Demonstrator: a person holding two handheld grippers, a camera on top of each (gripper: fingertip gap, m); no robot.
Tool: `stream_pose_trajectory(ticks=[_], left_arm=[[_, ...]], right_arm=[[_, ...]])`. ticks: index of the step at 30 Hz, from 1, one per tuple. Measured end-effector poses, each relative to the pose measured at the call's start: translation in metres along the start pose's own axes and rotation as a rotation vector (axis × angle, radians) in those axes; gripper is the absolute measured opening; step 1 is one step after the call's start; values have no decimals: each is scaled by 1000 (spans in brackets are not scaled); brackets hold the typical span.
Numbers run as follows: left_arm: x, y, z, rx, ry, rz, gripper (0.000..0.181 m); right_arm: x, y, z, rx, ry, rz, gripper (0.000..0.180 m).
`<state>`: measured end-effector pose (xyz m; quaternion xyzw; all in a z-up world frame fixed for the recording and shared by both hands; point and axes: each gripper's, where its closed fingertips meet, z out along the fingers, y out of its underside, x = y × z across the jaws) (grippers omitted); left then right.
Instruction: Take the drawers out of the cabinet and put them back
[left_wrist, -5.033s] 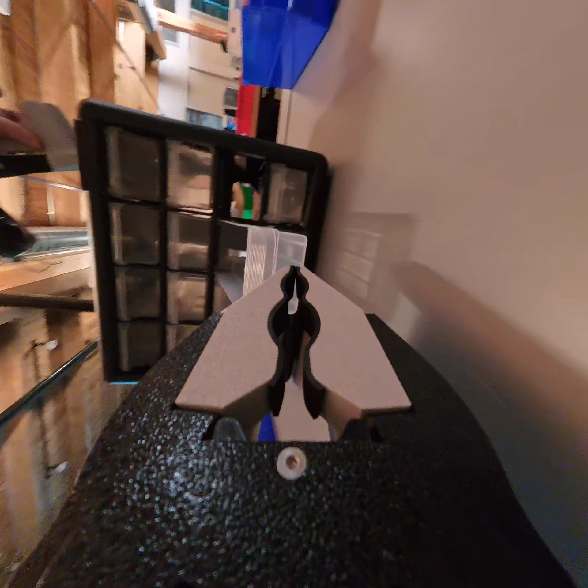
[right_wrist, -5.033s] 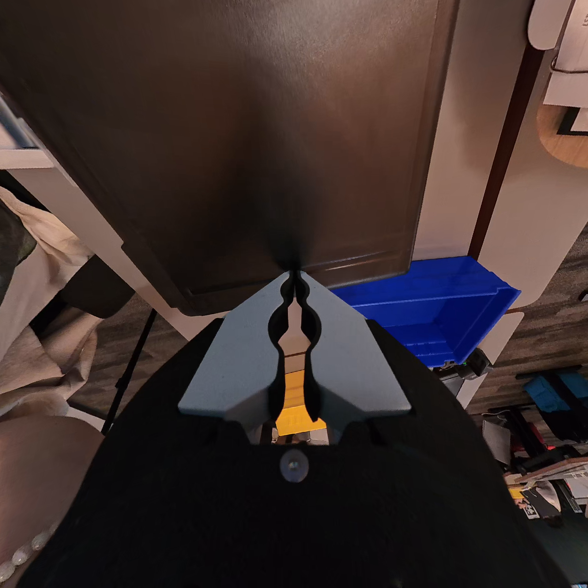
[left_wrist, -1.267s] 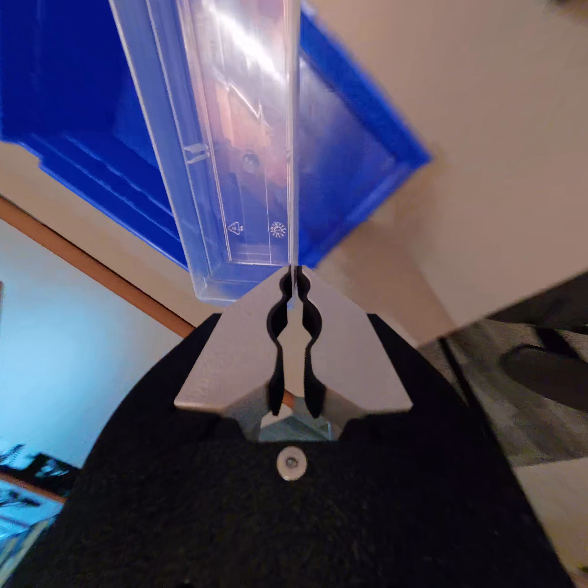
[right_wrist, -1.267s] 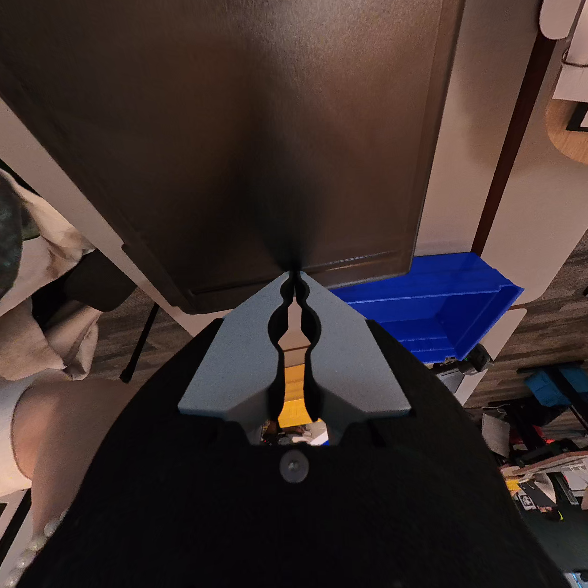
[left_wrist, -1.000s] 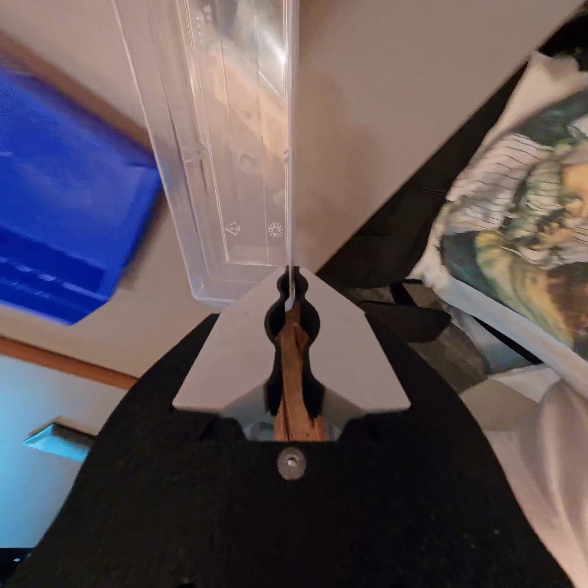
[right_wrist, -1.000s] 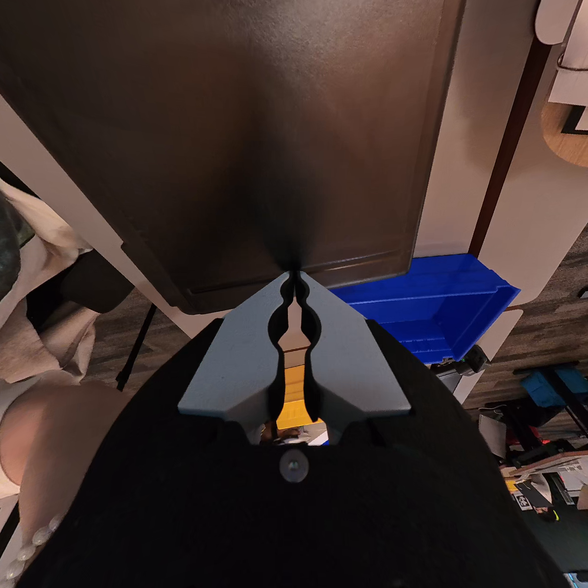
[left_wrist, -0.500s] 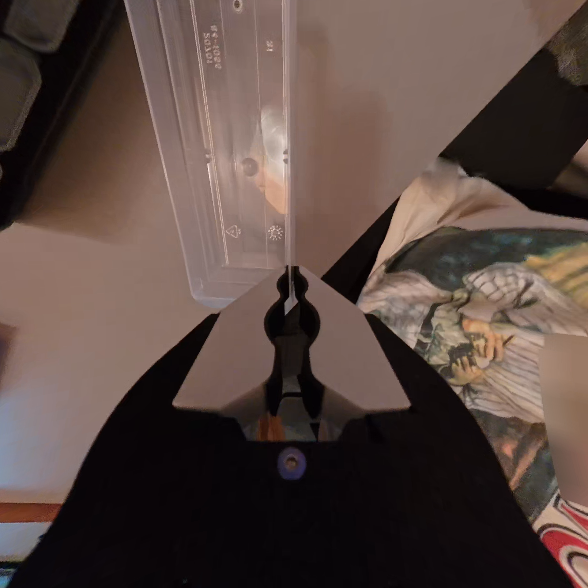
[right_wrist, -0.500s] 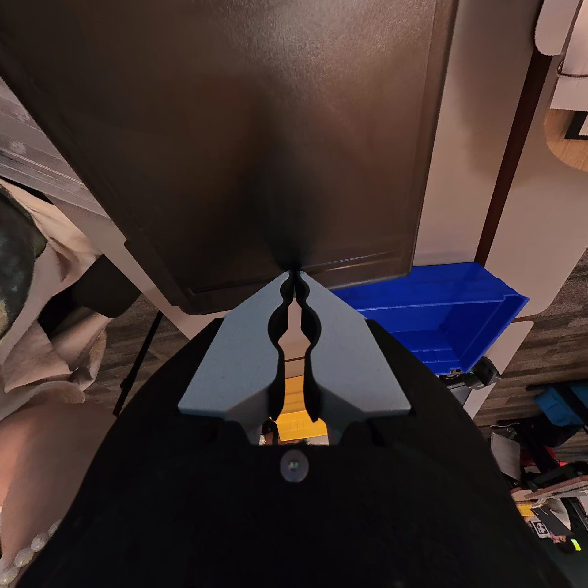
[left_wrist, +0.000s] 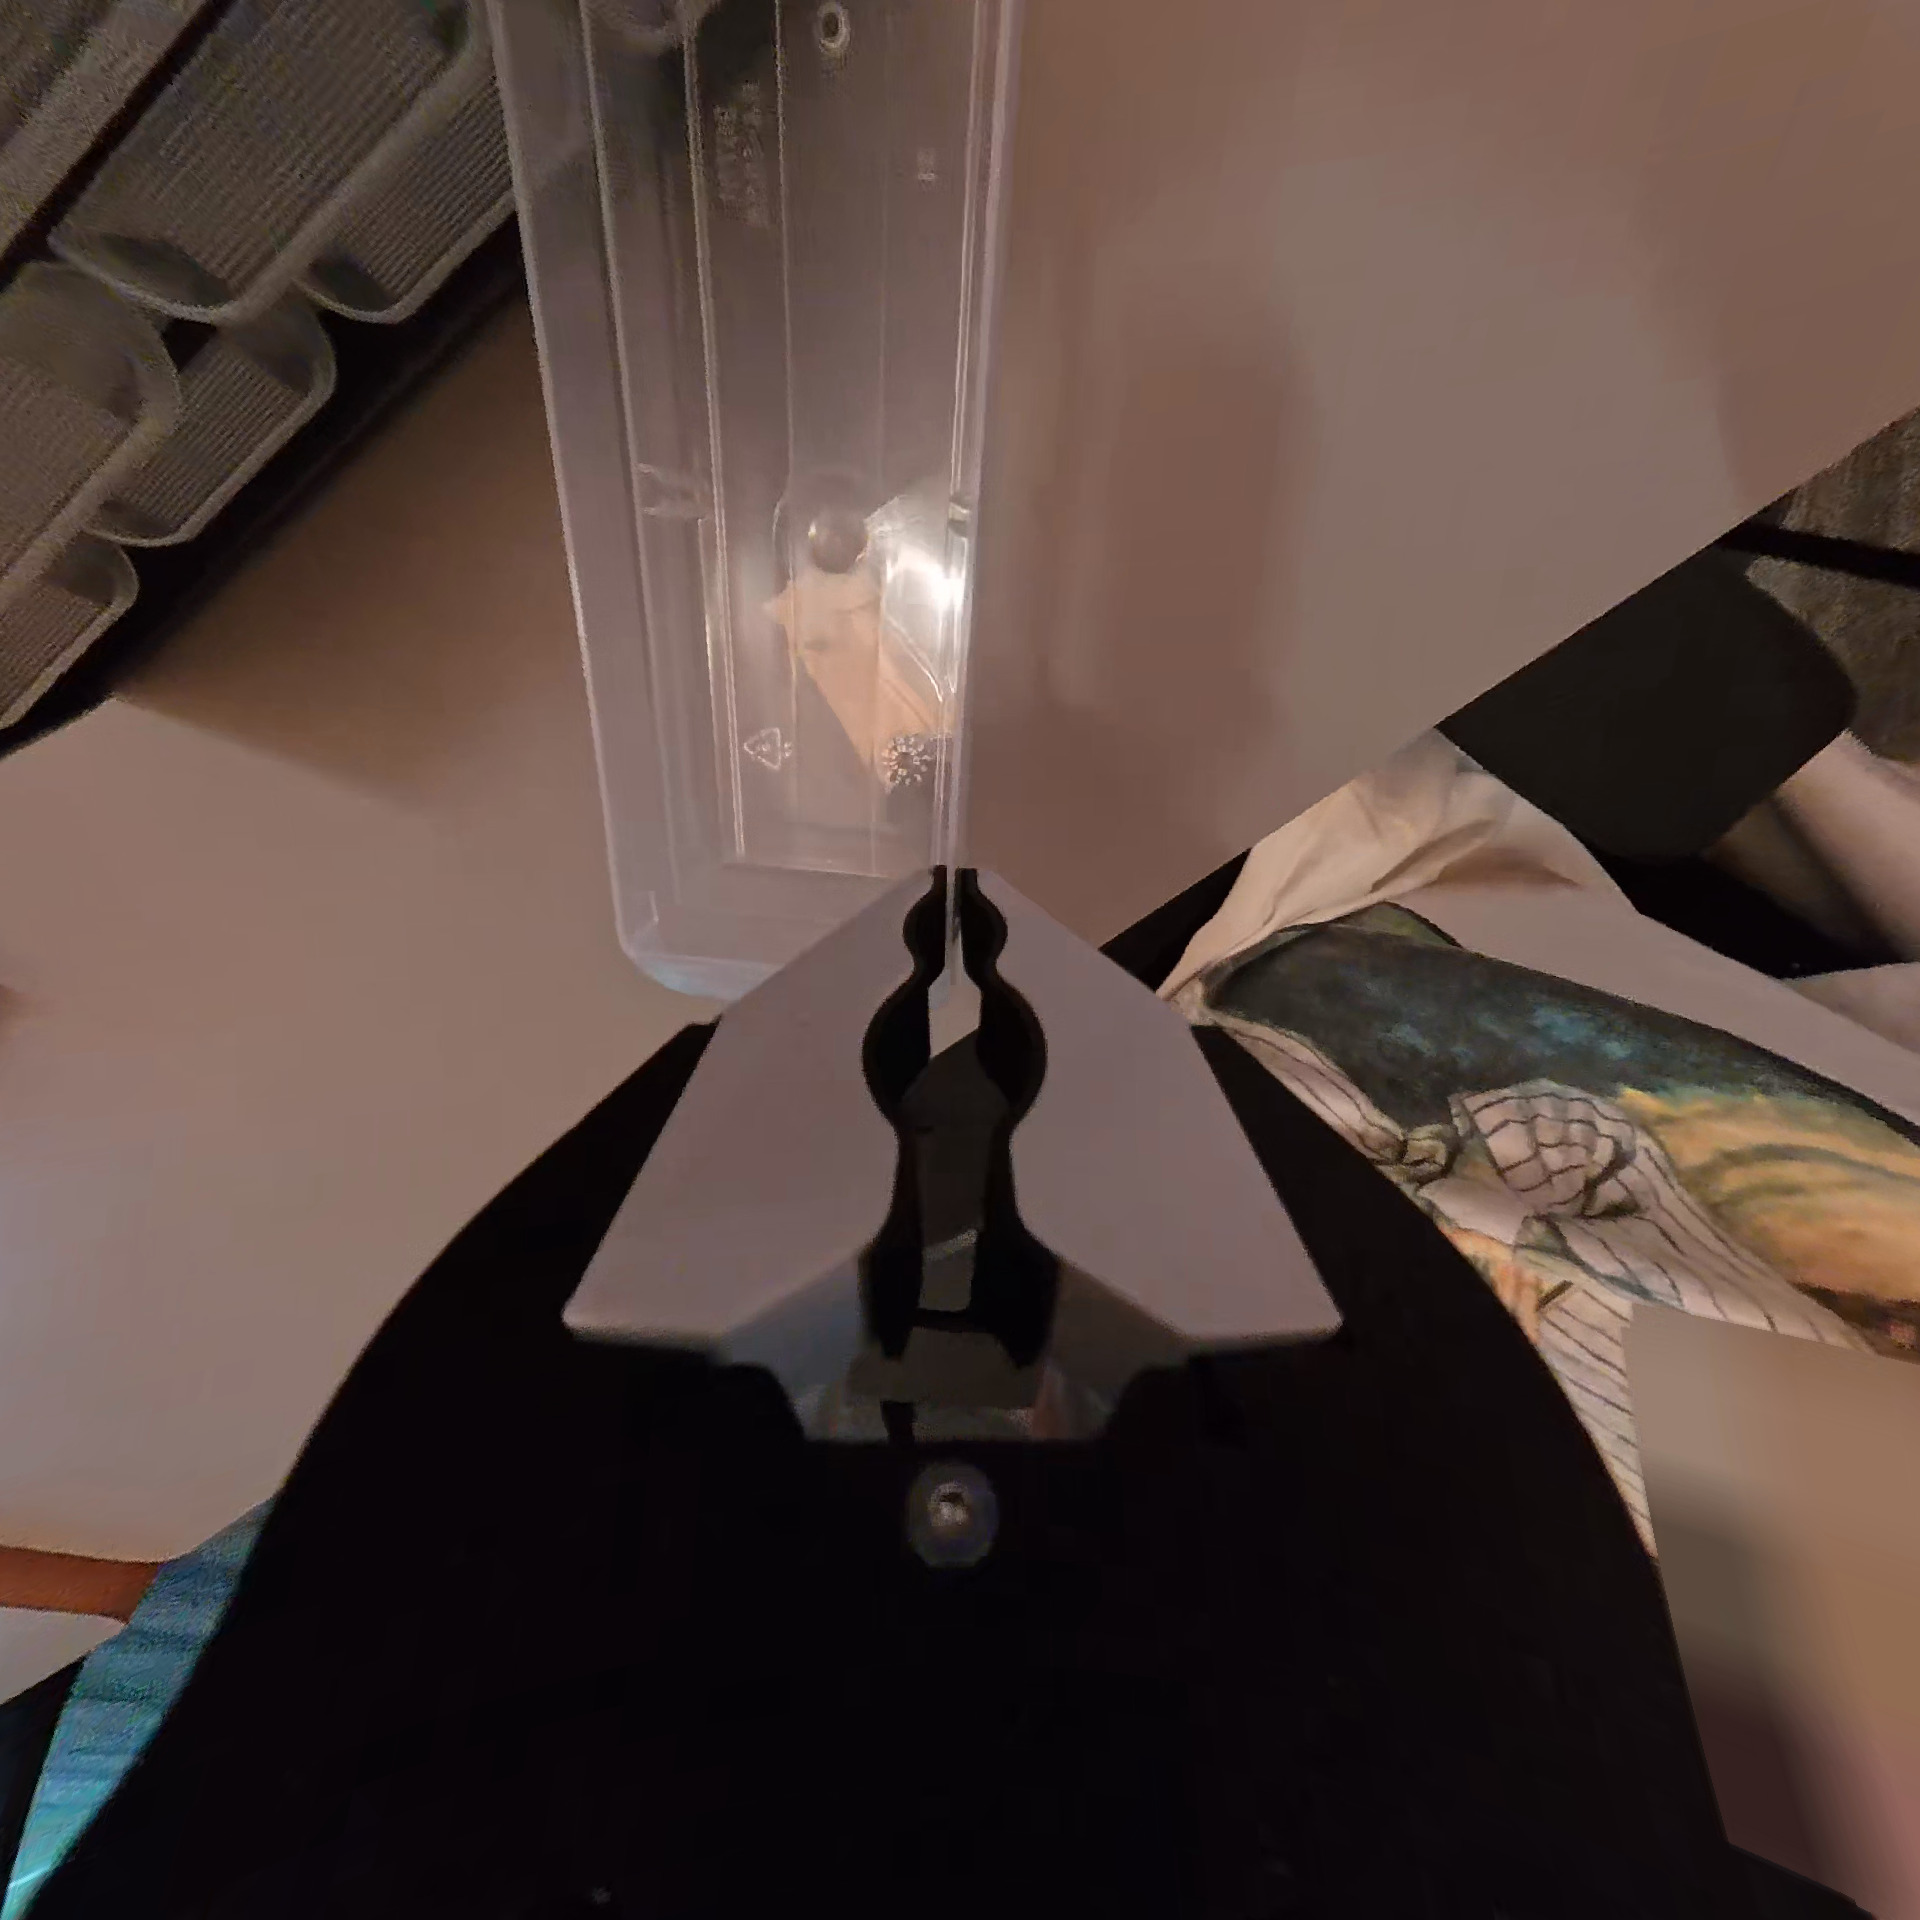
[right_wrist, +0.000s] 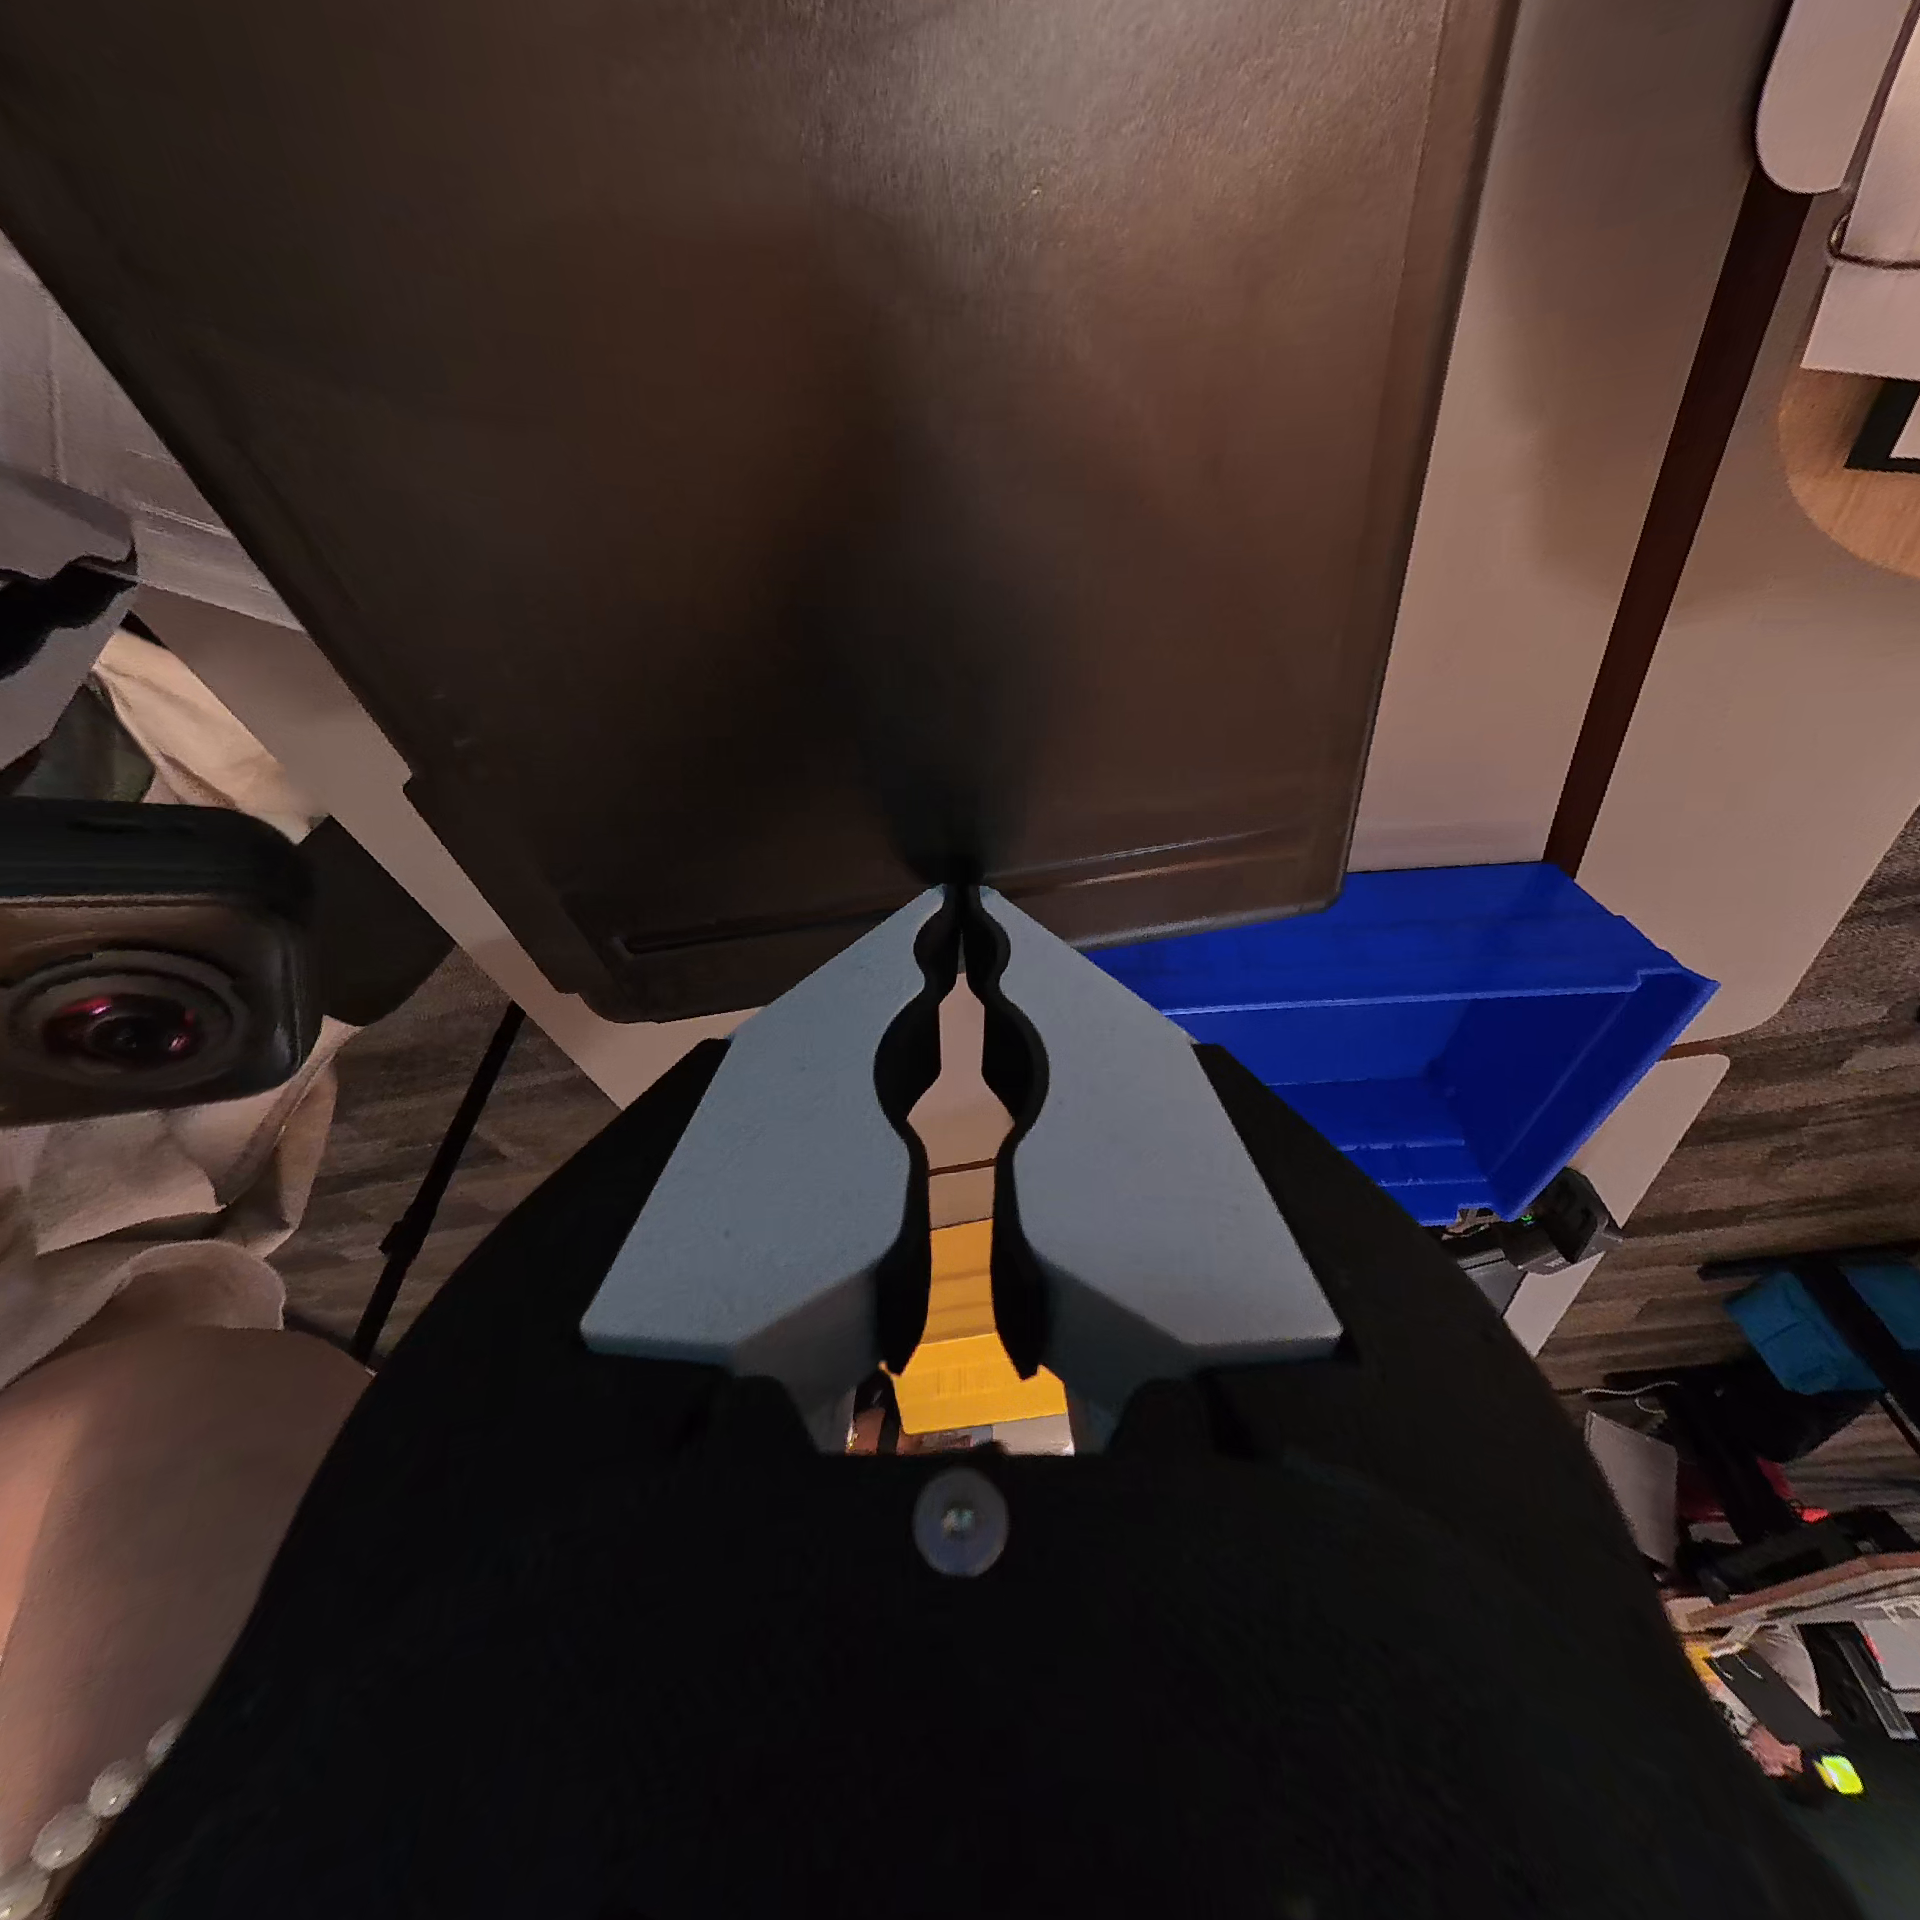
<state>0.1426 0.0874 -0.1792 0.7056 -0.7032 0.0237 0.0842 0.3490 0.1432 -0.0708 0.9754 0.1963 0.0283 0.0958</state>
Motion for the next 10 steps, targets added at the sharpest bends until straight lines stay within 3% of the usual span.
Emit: stream_pose_trajectory(ticks=[10], left_arm=[[17,-17,-17,88,-57,-82,0]], right_arm=[[0,0,0,10,-11,8,0]])
